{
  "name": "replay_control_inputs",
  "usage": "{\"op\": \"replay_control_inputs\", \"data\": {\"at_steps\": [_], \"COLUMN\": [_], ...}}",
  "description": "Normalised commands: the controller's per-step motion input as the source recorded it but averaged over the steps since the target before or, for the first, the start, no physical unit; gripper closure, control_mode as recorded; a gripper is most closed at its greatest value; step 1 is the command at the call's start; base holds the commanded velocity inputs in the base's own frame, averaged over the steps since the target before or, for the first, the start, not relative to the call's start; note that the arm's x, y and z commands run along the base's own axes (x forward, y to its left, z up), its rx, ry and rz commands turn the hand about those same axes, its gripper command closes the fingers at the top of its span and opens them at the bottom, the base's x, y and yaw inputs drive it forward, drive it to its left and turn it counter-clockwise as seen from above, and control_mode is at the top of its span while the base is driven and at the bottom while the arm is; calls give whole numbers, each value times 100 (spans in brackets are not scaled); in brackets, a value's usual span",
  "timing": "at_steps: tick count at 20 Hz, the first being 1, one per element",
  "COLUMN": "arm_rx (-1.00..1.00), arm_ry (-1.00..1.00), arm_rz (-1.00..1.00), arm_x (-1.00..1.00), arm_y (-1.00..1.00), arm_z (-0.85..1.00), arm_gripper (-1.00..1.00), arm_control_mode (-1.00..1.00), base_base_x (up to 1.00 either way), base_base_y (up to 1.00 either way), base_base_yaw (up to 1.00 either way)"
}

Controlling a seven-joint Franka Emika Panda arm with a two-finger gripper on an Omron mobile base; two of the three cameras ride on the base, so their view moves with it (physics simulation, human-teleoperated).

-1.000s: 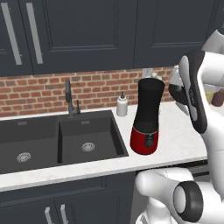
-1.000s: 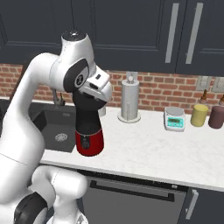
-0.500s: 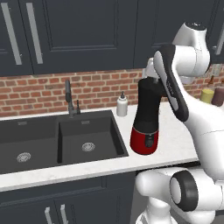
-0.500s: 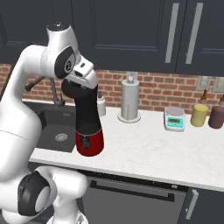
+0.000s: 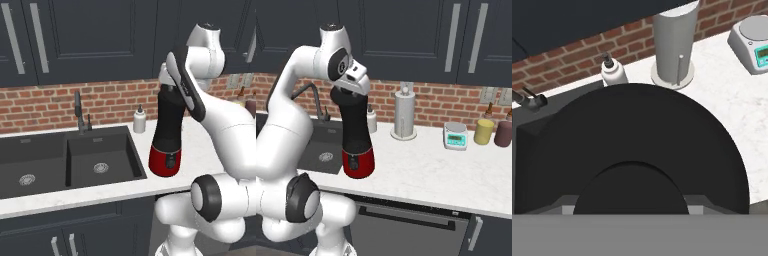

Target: Close the lid blender by securely placing the lid on top.

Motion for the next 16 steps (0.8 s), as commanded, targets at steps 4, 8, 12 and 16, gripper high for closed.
{"op": "replay_control_inputs", "data": {"at_steps": [4, 8, 12, 16], "arm_rx": [0, 0, 0, 0], "arm_ry": [3, 0, 0, 0], "arm_rz": [2, 2, 2, 1], "arm_x": [20, 11, 5, 0], "arm_y": [2, 0, 0, 0], "arm_z": [0, 0, 0, -9], "arm_gripper": [100, 100, 100, 100], "arm_control_mode": [-100, -100, -100, -100], "base_base_x": [0, 0, 0, 0], "base_base_y": [0, 0, 0, 0], "base_base_yaw": [0, 0, 0, 0]}}
